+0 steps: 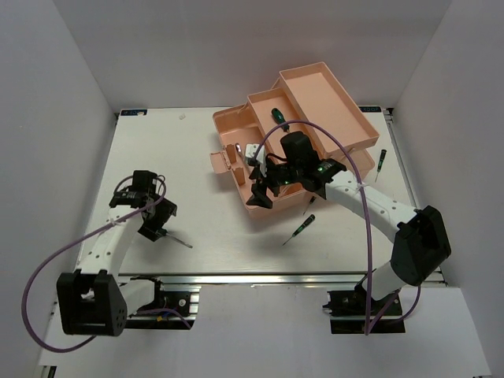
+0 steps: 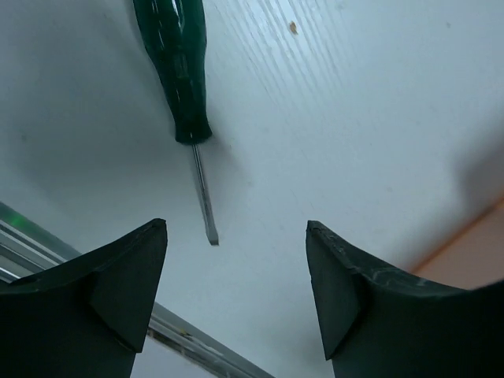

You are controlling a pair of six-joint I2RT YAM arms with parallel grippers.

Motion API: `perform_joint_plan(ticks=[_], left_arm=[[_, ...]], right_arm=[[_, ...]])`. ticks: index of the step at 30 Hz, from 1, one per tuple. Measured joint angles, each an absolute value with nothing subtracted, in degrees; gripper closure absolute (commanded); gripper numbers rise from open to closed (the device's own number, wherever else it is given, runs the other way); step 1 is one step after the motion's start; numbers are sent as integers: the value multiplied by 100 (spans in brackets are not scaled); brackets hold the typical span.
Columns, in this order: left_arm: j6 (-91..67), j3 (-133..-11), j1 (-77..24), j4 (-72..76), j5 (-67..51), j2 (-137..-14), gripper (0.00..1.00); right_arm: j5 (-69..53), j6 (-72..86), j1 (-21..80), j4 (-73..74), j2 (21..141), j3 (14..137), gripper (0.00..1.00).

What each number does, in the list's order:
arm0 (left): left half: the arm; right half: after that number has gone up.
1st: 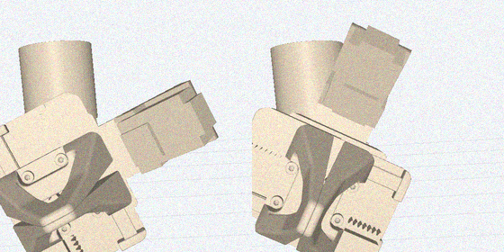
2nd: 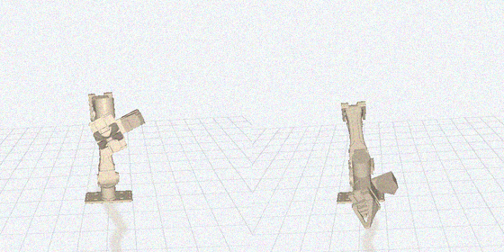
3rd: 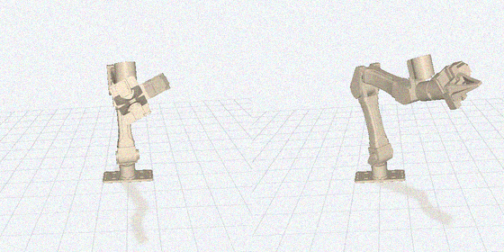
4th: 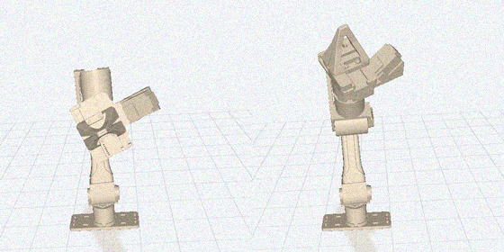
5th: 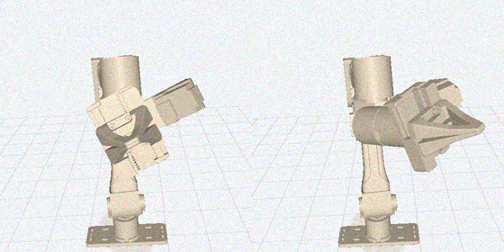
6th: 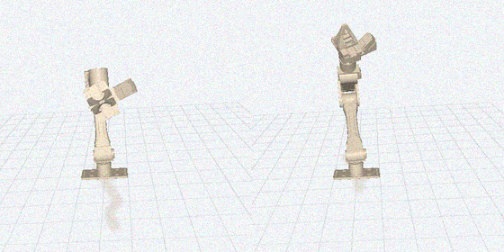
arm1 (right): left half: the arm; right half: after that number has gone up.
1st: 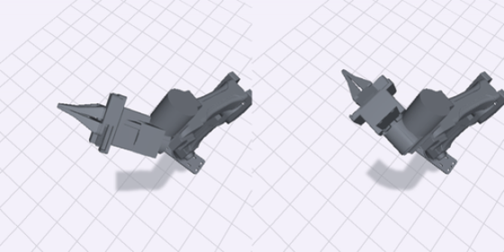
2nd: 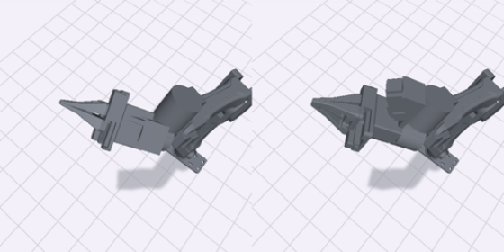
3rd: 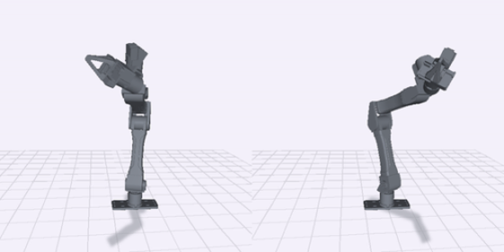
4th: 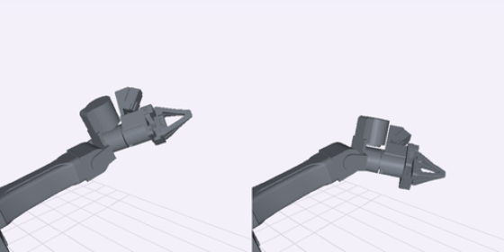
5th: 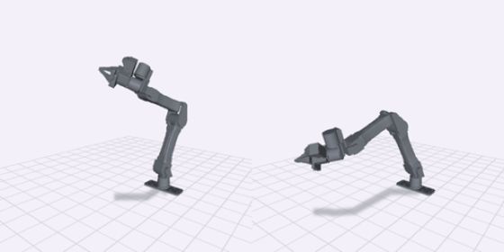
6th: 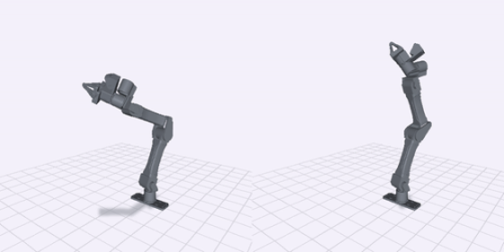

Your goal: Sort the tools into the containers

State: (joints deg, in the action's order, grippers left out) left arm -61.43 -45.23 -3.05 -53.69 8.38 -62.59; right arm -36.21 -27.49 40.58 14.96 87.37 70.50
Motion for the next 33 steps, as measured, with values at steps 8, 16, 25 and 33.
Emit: perform_joint_plan(ticks=[8, 16, 25, 33], left_arm=[[-5262, -4917, 279, -5054, 1013, -7642, 13], [-4672, -4807, 661, -4624, 808, -8226, 23], [-4598, -4523, 666, -3977, 338, -8541, 57], [-4595, -4414, 670, -3680, 102, -8468, 98]], right_arm=[[-3334, -2711, 4051, 1483, 8735, 7015, 11], [-3124, -2589, 3955, 1444, 8683, 6838, 11], [-3098, -2567, 3603, 1435, 8672, 6840, 11], [-3103, -2480, 3291, 1391, 8672, 6847, 11]])
